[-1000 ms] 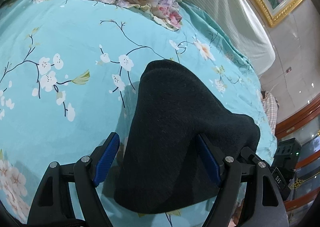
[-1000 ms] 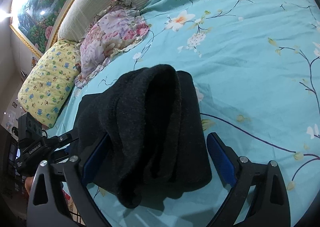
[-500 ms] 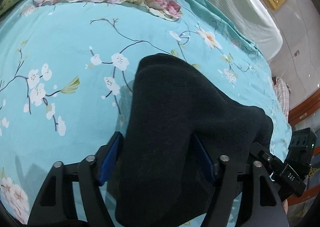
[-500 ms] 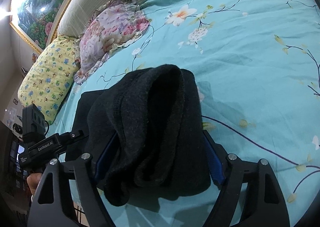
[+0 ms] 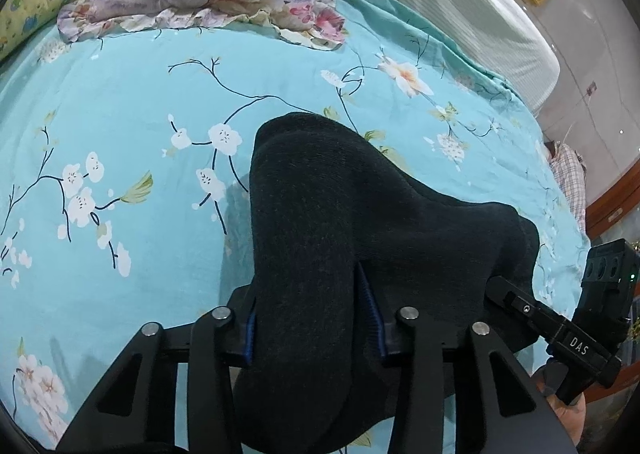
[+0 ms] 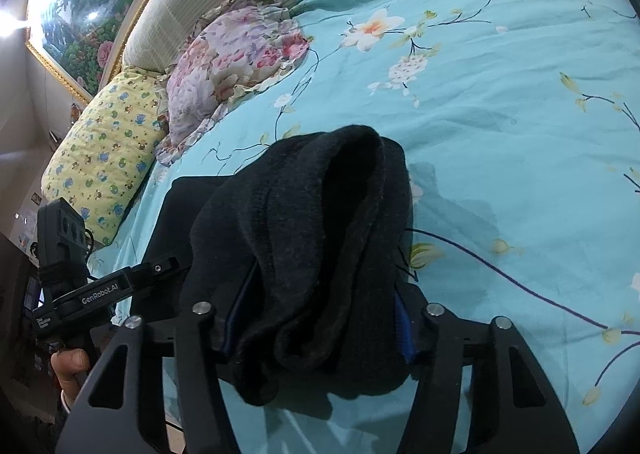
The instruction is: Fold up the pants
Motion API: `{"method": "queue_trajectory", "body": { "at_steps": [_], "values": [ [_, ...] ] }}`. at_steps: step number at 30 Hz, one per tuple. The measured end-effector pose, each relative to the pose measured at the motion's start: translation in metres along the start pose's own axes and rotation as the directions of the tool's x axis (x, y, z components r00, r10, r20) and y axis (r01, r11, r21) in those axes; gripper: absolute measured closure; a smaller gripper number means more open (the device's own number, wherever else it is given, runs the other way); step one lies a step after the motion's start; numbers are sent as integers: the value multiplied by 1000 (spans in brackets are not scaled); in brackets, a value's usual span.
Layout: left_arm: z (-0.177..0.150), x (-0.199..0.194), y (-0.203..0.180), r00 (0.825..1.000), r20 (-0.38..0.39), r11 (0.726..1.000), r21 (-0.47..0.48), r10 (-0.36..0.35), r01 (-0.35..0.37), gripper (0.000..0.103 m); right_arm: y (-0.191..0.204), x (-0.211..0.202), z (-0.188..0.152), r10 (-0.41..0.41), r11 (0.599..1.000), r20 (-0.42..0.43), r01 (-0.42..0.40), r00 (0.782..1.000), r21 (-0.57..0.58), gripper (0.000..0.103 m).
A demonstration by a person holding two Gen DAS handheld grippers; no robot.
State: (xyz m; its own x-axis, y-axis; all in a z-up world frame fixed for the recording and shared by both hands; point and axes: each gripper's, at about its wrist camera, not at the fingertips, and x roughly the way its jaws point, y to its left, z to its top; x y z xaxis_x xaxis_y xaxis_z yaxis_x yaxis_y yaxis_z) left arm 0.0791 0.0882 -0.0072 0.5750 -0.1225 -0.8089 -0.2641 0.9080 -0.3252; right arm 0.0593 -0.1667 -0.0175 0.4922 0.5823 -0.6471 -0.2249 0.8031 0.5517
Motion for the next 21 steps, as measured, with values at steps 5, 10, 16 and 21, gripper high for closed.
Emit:
{"method": "queue_trajectory", "body": {
  "at_steps": [5, 10, 16, 21],
  "values": [
    [-2, -11, 2, 1000, 6, 1000, -13, -15, 15, 71, 7, -5, 1, 7, 1000, 5, -7, 1000, -14, 51],
    [-4, -24, 4, 999, 22, 999, -30, -25, 25, 74, 17, -13, 4, 33, 999, 21, -33, 999, -28, 55],
    [-3, -43, 12, 998, 55, 999, -46, -18, 20, 76, 31, -15, 7, 62, 997, 17, -61, 998, -48, 57],
    [-2, -61, 26, 996, 88, 998, -66, -2, 7, 76, 47, -10, 9, 88, 994, 4, -87, 996, -69, 57]
  ]
}}
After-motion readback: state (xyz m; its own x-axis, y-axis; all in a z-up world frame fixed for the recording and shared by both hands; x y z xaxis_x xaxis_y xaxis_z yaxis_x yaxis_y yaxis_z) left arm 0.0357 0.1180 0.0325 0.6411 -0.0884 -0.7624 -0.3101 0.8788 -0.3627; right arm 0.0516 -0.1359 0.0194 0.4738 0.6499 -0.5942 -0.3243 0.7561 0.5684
